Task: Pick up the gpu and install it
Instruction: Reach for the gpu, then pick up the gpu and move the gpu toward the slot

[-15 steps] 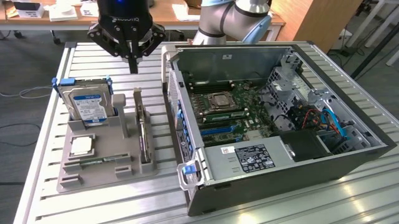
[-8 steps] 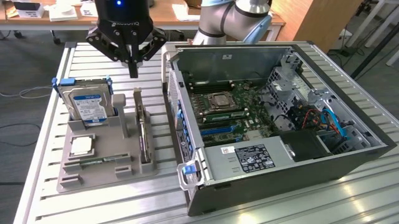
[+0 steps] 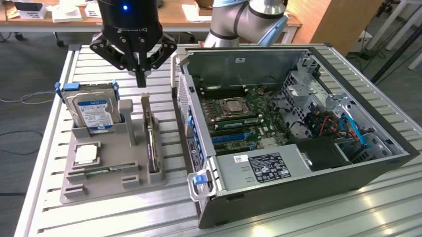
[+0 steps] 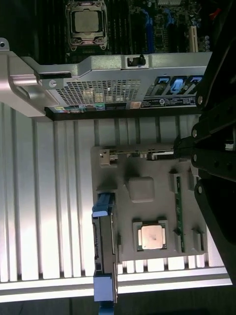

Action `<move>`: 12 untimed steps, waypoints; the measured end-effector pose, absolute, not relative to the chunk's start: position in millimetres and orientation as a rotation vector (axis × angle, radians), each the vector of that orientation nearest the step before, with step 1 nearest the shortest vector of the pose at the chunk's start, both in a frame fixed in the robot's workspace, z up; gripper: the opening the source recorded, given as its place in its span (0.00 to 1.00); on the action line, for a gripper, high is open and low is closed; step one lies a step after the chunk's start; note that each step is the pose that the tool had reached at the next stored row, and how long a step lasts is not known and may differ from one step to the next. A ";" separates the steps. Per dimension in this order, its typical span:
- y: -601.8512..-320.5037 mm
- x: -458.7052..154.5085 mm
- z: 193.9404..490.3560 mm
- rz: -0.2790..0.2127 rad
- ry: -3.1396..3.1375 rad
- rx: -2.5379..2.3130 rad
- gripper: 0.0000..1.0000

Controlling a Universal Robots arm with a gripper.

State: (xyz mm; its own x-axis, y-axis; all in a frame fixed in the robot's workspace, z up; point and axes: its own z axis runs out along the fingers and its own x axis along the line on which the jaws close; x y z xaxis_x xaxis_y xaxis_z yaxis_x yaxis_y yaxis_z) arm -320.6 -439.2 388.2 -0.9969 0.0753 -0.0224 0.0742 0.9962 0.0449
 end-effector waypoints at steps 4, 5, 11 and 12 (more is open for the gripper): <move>-444.3 -320.9 388.3 0.069 3.115 0.117 0.11; -445.4 -321.0 388.3 0.069 3.115 0.117 0.11; -449.4 -321.2 388.3 0.068 3.115 0.117 0.11; -449.5 -321.2 388.3 0.069 3.115 0.117 0.11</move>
State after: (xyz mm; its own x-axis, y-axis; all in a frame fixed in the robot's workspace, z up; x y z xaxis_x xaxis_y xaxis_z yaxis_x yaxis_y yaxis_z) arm -321.2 -449.5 388.3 -0.9969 0.0753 -0.0223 0.0742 0.9962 0.0448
